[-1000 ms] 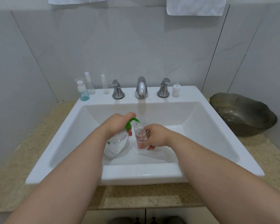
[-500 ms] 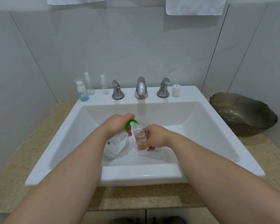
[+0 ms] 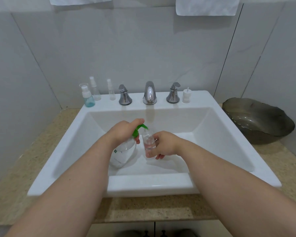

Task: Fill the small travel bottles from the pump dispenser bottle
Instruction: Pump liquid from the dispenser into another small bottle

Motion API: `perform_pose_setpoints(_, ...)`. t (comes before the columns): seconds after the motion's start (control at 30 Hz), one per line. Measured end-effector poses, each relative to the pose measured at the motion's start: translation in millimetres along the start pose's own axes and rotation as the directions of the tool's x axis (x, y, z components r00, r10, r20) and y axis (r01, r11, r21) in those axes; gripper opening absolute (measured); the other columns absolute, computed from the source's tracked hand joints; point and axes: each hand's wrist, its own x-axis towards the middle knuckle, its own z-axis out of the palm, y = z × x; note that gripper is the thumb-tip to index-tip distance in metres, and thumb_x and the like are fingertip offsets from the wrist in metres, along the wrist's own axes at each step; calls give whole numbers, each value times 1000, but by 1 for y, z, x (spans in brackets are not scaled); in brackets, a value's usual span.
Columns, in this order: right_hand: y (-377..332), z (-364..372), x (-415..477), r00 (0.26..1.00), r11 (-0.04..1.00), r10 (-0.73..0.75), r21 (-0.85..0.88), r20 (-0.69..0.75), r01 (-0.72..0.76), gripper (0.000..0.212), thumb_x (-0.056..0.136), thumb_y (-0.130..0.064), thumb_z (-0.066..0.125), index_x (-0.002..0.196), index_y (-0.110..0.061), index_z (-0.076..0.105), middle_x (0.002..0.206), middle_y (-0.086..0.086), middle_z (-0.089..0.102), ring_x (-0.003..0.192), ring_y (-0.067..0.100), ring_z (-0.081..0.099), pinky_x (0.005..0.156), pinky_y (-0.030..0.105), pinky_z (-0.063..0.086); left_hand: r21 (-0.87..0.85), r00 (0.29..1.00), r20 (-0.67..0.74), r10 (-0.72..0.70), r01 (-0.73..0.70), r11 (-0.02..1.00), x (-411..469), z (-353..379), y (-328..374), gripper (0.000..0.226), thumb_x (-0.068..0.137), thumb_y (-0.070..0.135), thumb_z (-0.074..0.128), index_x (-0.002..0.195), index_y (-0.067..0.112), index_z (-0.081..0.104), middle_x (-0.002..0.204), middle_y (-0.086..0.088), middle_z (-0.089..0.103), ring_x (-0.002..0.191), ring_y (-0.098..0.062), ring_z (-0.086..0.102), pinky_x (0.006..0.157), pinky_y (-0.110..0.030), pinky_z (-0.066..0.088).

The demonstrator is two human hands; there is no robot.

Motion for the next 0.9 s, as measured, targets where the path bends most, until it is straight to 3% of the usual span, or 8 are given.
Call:
perform_pose_setpoints(0.33, 1, 0, 1, 1000, 1000, -11, 5, 3, 11, 33, 76, -18, 90, 98, -22, 66, 102, -2, 71, 71, 21, 73, 79, 37, 64, -14, 1000, 30, 10, -10, 1000, -6, 0, 7, 67, 95, 61, 43, 53, 14, 66, 81, -4, 79, 63, -20, 46, 71, -35, 41)
perform_pose_setpoints(0.6, 3, 2, 4, 1000, 1000, -2, -15, 13, 2, 43, 74, -19, 91, 111, -15, 69, 105, 2, 71, 72, 21, 74, 80, 41, 64, -36, 998, 57, 31, -29, 999, -8, -2, 8, 58, 96, 46, 42, 63, 6, 69, 79, -7, 79, 58, -20, 39, 64, -34, 38)
perform_pose_setpoints(0.77, 2, 1, 3, 1000, 1000, 2, 1, 23, -2, 39, 75, -17, 91, 107, -18, 69, 104, 1, 71, 71, 21, 73, 80, 39, 64, -46, 999, 42, 22, -20, 999, -5, 0, 6, 63, 95, 54, 43, 60, 9, 70, 79, -6, 79, 62, -21, 42, 71, -36, 40)
perform_pose_setpoints(0.9, 2, 0, 1, 1000, 1000, -2, 8, 11, 2, 34, 77, -17, 90, 102, -19, 67, 101, -1, 71, 70, 20, 73, 78, 37, 64, -35, 1000, 12, 19, -19, 999, -3, 2, 3, 76, 94, 73, 43, 60, 12, 73, 77, -2, 78, 75, -20, 55, 88, -37, 45)
